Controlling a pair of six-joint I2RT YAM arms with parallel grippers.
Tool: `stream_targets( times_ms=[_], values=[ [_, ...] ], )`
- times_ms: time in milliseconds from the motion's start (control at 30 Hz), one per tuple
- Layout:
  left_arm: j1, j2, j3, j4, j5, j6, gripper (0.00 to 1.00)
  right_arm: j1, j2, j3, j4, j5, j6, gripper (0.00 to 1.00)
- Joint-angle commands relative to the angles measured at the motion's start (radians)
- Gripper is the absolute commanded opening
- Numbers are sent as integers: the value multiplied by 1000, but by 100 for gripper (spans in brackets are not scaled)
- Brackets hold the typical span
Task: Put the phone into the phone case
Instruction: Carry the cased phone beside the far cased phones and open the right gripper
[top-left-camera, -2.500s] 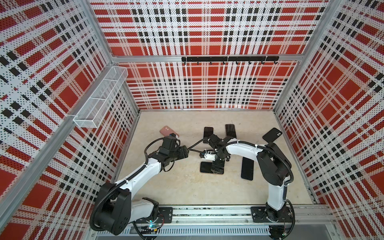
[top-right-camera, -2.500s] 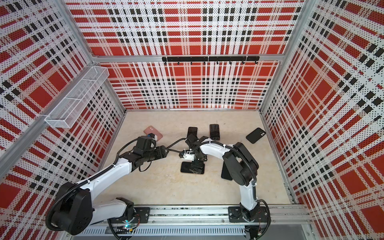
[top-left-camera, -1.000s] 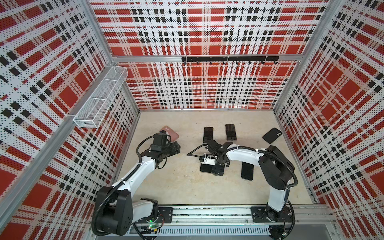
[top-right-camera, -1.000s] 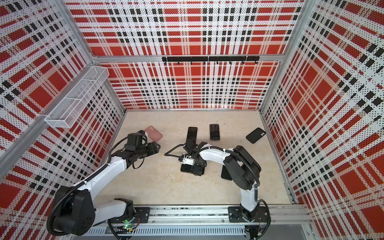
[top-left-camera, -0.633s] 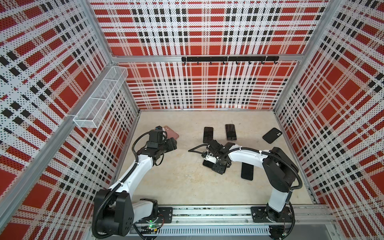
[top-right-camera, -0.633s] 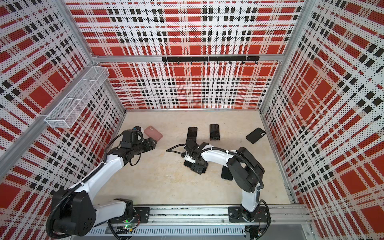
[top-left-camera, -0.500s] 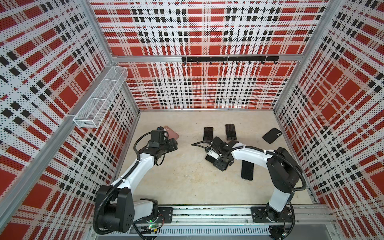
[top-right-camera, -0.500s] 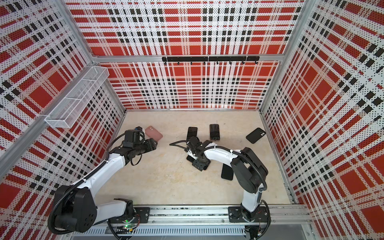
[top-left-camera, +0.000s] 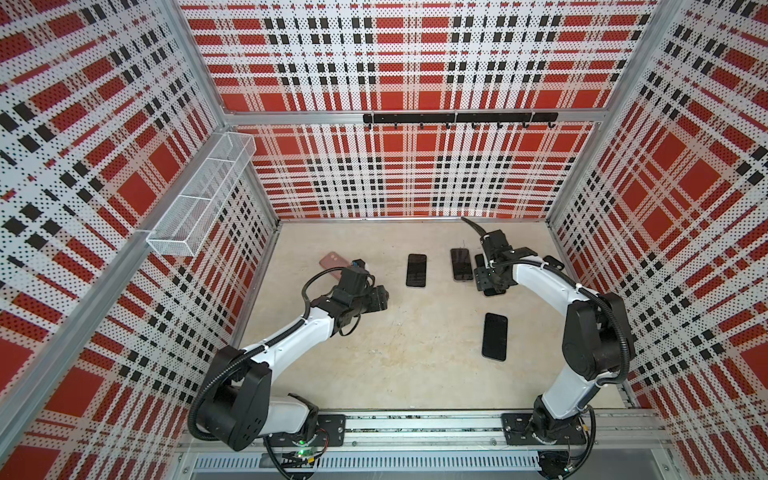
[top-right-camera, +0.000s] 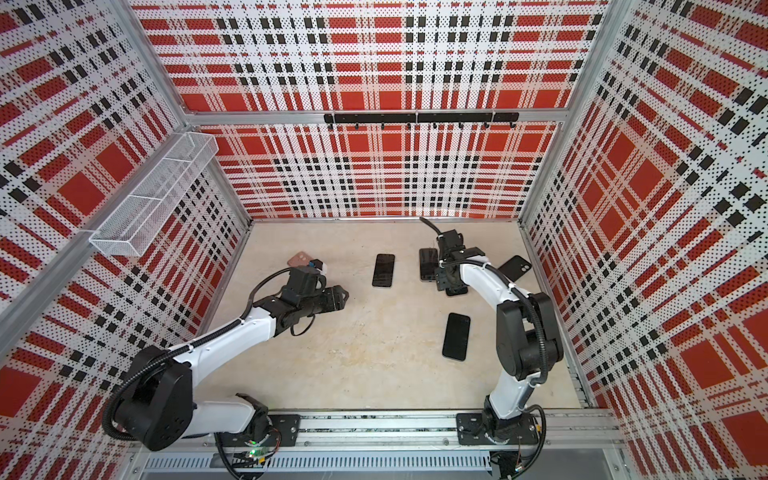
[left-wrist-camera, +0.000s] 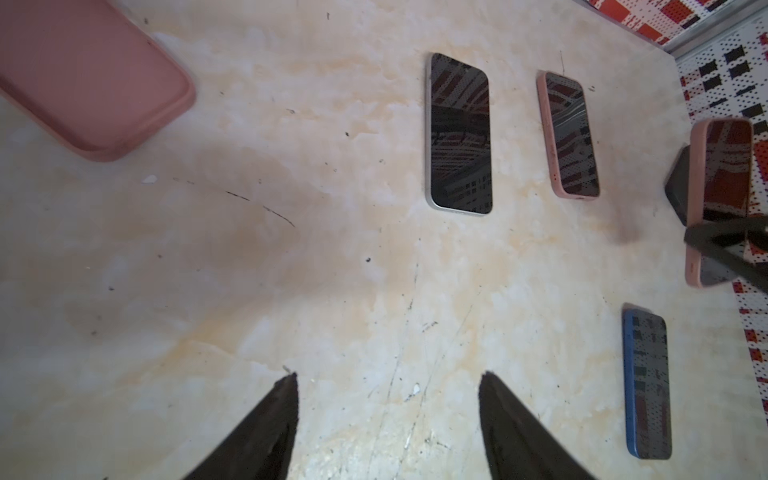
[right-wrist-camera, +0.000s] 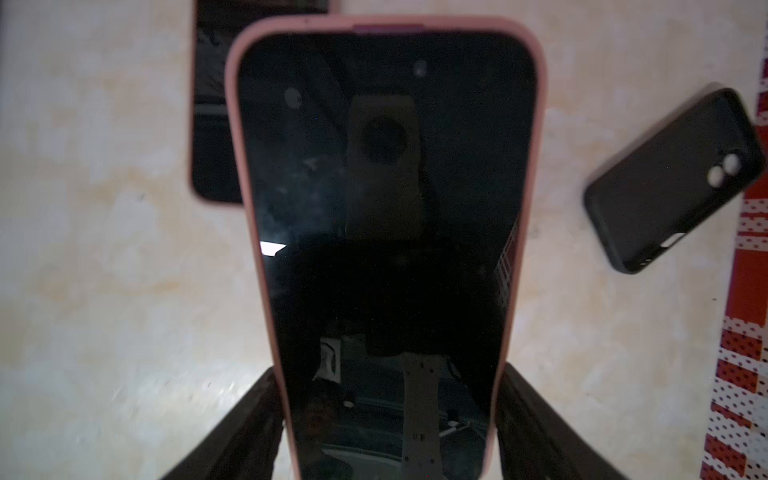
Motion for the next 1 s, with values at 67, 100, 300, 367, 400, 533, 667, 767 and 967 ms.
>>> stream_targets(
  times_ms=[67, 100, 300, 367, 400, 533, 667, 767, 967],
  values=[
    [-39, -9, -44, 29, -30, -50, 71, -63, 148, 136, 31, -70, 28, 52],
    [-47, -16, -48, 29, -31, -56, 71, -77, 178, 164, 34, -83, 29, 52],
    [-76, -30, -53, 14, -43, -74, 71, -102, 310, 303, 34, -129, 23, 52],
    [-79, -31, -50, 13, -45, -74, 71, -104, 347, 334, 35, -130, 16, 53],
    [-79, -32, -49, 9, -46, -74, 71, -106, 364, 351, 32, -129, 10, 53],
    [-80, -33, -39, -11, -61, -61, 71, -109, 411, 390, 30, -142, 1, 55],
    [-80, -37, -37, -13, -77, -52, 71, -109, 435, 401, 39, -152, 1, 61],
    [-79, -33, -28, -11, -75, -52, 71, -109, 444, 403, 42, -170, 6, 74],
    [-79, -34, -33, 8, -83, -51, 71, -109, 447, 409, 26, -180, 5, 89]
  ],
)
